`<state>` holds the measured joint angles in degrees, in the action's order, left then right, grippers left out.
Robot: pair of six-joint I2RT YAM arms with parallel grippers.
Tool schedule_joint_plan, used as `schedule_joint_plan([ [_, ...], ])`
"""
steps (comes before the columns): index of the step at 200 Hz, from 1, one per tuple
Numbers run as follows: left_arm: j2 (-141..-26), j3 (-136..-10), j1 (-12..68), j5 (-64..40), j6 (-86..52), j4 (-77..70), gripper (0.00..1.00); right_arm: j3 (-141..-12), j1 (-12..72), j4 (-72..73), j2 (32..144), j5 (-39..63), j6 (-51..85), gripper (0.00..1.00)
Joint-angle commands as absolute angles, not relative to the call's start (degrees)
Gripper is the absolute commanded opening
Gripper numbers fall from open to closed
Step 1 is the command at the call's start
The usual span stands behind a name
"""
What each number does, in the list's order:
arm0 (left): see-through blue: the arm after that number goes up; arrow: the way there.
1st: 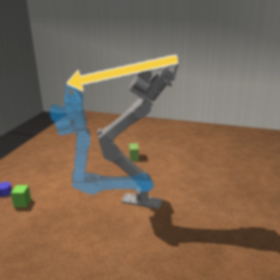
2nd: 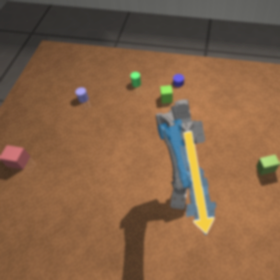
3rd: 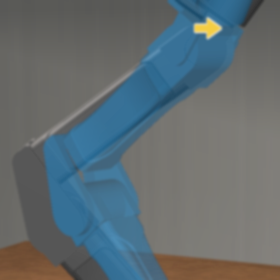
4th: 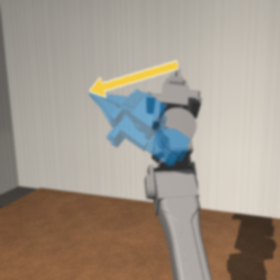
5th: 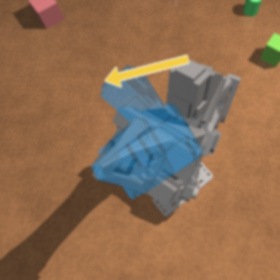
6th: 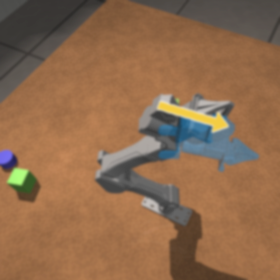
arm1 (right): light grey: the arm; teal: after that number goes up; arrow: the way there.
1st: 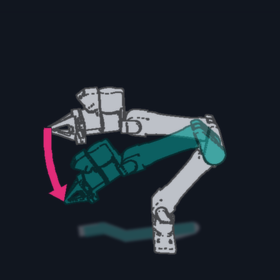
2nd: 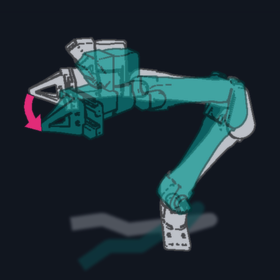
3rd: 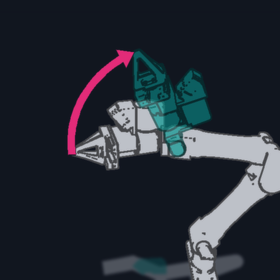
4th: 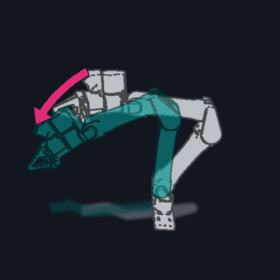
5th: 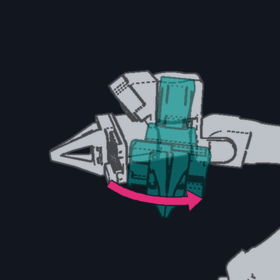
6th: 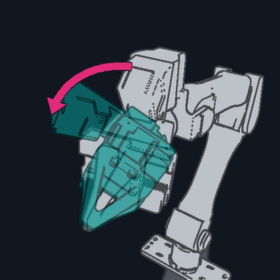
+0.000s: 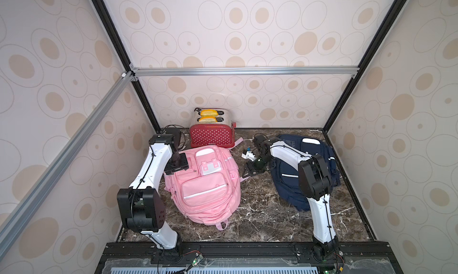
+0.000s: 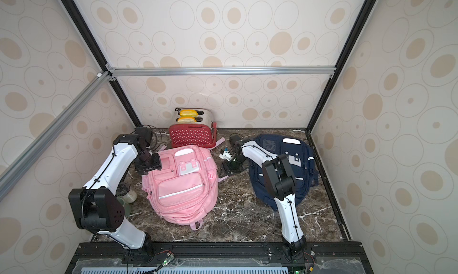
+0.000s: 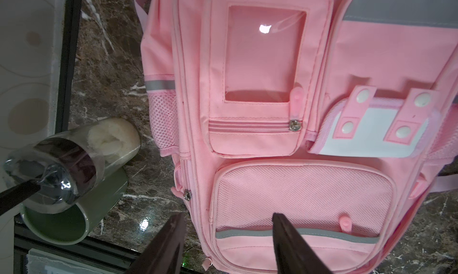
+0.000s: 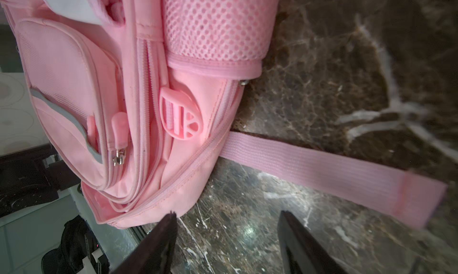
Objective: Zip up the backpack
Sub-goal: Move the backpack to the center of the board.
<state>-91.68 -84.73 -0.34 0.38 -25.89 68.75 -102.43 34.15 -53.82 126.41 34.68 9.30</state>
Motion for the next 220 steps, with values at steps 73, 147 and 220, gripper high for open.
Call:
schedule_joint_plan([
  [73, -88.10, -81.13, -1.22, 1.76, -24.41, 67.34, 0.59, -114.31, 39.24, -59.55, 135.47, 36.15, 10.25, 0.71],
  [147, -88.36, -81.54, -1.36, 1.49, -24.43, 67.15, 0.59, -116.46, 39.08, -62.98, 139.65, 34.08, 8.43, 0.00],
  [220, -89.75, -81.34, -1.43, -0.73, -23.91, 65.75, 0.59, -98.28, 27.55, -59.11, 128.25, 30.34, 2.02, 0.00],
])
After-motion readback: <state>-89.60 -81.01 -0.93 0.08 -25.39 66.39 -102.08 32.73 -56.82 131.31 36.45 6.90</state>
